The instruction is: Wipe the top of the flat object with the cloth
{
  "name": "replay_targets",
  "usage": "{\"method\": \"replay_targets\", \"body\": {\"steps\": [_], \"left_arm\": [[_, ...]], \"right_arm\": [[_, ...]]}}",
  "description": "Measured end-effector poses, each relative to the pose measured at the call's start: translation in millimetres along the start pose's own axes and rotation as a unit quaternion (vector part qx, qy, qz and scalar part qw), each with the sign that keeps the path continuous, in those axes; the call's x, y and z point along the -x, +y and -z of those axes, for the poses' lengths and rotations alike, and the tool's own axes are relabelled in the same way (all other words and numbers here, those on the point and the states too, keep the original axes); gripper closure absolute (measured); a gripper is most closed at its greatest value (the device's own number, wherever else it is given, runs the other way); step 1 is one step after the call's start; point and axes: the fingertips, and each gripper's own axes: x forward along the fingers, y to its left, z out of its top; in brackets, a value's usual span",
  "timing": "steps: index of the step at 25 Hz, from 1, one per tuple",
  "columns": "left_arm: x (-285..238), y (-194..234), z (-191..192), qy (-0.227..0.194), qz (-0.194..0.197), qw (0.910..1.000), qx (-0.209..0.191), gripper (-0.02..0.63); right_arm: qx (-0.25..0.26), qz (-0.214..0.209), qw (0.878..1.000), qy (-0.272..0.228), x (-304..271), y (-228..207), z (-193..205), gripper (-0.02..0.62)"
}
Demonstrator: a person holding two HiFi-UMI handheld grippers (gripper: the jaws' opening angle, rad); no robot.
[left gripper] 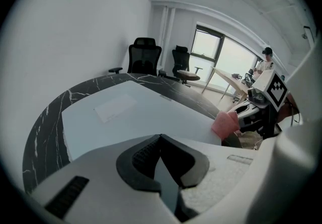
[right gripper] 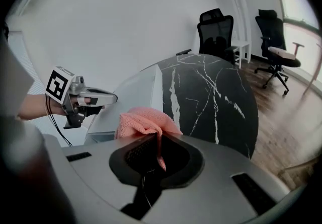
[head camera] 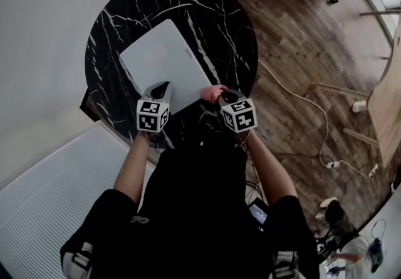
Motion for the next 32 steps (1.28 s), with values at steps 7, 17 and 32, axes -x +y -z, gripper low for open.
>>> {"method": "replay_targets", "body": {"steps": [7,17,32], "left_arm": [[9,9,-5,-0.006,-0.017,0.9996,0.020,0.607],[2,14,0,0.019,-0.041,0.9986,0.025,0.607],[-1,15,4,0.046,-0.064,0.9960,0.043,0.607]], "right_arm": [[0.072,-0.027,0.997,0.003,9,-3,-33,0.588],[0.071,-0.091,0.989,0.089,-28,-6,-34,0.588],[0.098,-0.130,0.980,0.112,-55,-8,-54,0.588]]}}
